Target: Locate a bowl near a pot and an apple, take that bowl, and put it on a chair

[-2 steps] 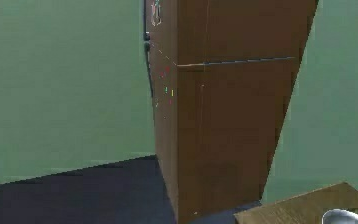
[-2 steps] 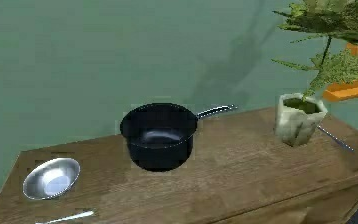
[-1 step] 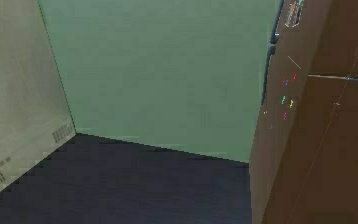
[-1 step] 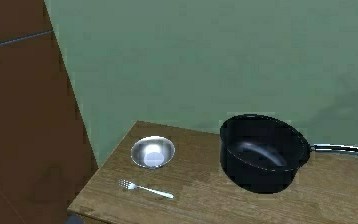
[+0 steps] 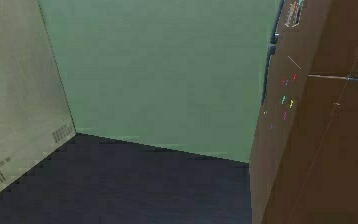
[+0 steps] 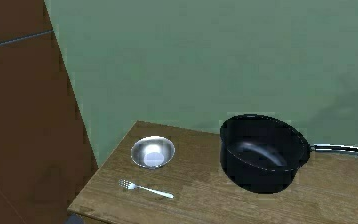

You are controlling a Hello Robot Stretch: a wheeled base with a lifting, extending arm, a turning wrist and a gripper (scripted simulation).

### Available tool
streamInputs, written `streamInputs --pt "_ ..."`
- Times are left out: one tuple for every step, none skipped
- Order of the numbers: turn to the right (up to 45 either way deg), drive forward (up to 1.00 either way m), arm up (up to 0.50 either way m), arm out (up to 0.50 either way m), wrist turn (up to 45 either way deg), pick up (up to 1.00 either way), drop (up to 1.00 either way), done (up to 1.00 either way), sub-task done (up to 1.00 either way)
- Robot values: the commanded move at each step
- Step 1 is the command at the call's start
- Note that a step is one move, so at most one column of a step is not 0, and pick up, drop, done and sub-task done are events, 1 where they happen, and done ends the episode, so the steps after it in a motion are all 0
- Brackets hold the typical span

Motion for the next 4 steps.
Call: streamInputs --pt "0.0 0.0 0.38 0.0 0.0 0.0 0.0 0.0 0.0" --pt "0.0 0.0 0.0 0.28 0.0 0.0 0.0 0.0 0.0" --pt "0.0 0.0 0.0 0.0 45.0 0.0 0.0 0.0 0.0" --pt "0.0 0.0 0.0 0.0 45.0 0.0 0.0 0.0 0.0"
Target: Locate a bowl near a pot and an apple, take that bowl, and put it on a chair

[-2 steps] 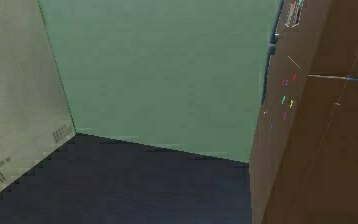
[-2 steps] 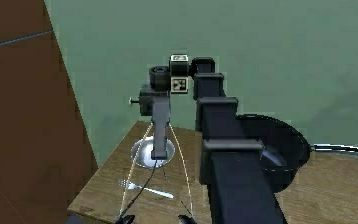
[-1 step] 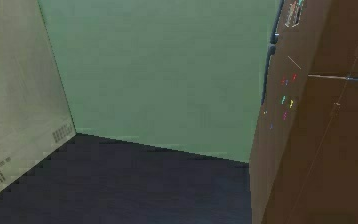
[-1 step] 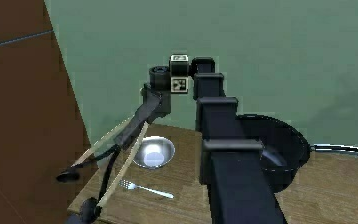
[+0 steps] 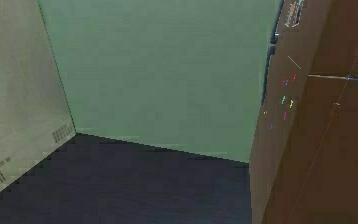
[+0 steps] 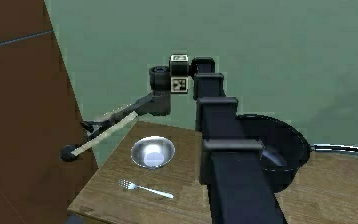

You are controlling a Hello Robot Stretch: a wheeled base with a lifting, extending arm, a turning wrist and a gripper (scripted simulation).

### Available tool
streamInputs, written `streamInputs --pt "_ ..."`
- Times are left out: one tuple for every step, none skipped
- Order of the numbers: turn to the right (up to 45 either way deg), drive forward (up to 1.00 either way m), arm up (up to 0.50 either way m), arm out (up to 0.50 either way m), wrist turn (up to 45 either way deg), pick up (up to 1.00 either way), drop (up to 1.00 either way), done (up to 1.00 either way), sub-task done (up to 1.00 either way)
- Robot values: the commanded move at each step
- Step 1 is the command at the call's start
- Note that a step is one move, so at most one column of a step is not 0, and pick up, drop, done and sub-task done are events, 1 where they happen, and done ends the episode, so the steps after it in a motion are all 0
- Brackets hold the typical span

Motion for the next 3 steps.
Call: streamInputs --pt "0.0 0.0 0.0 0.0 45.0 0.0 0.0 0.0 0.0" --pt "0.0 0.0 0.0 0.0 24.0 0.0 0.0 0.0 0.0" --pt "0.0 0.0 -0.28 0.0 0.0 0.0 0.0 0.0 0.0"
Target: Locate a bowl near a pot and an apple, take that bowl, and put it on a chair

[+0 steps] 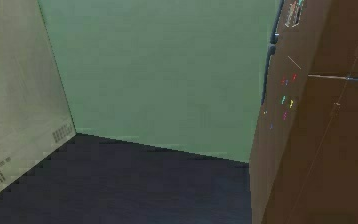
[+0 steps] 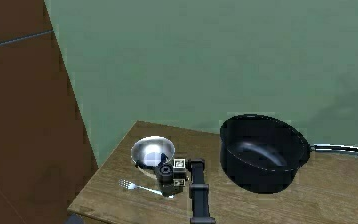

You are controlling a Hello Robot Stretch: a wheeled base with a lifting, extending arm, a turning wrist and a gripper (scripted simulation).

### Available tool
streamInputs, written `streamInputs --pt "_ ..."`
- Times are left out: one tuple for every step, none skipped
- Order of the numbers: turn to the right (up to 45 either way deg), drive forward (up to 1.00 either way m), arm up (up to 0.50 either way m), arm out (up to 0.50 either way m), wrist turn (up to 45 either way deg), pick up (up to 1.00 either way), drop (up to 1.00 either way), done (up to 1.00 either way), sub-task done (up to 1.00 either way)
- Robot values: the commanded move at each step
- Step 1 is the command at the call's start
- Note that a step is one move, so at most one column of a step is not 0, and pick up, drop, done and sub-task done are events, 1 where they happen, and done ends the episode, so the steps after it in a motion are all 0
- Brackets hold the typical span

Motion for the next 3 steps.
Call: streamInputs --pt "0.0 0.0 0.0 0.0 0.0 1.0 0.0 0.0 0.0" --pt "0.0 0.0 0.1 0.0 0.0 0.0 0.0 0.0 0.0" --pt "0.0 0.0 0.18 0.0 0.0 0.0 0.0 0.0 0.0"
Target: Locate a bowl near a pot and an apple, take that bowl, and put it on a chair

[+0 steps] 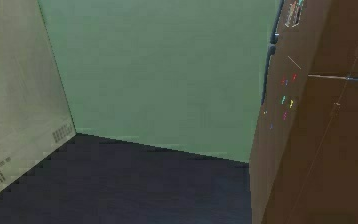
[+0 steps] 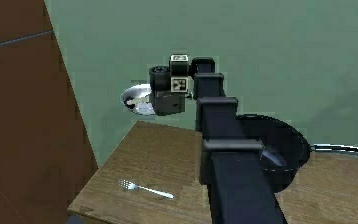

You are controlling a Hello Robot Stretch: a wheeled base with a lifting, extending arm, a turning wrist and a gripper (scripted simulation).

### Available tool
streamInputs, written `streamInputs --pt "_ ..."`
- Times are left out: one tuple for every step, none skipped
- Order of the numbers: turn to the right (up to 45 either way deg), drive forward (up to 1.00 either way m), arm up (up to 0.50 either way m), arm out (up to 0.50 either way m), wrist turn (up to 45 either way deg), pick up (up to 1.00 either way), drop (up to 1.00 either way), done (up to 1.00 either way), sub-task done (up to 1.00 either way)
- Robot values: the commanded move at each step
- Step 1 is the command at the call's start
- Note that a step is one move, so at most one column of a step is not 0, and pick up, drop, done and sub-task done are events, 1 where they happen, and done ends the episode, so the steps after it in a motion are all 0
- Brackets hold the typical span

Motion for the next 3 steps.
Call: streamInputs --pt "0.0 0.0 0.0 0.0 -45.0 0.0 0.0 0.0 0.0" --pt "0.0 0.0 0.0 0.0 -45.0 0.0 0.0 0.0 0.0" --pt "0.0 0.0 0.0 0.0 -18.0 0.0 0.0 0.0 0.0"
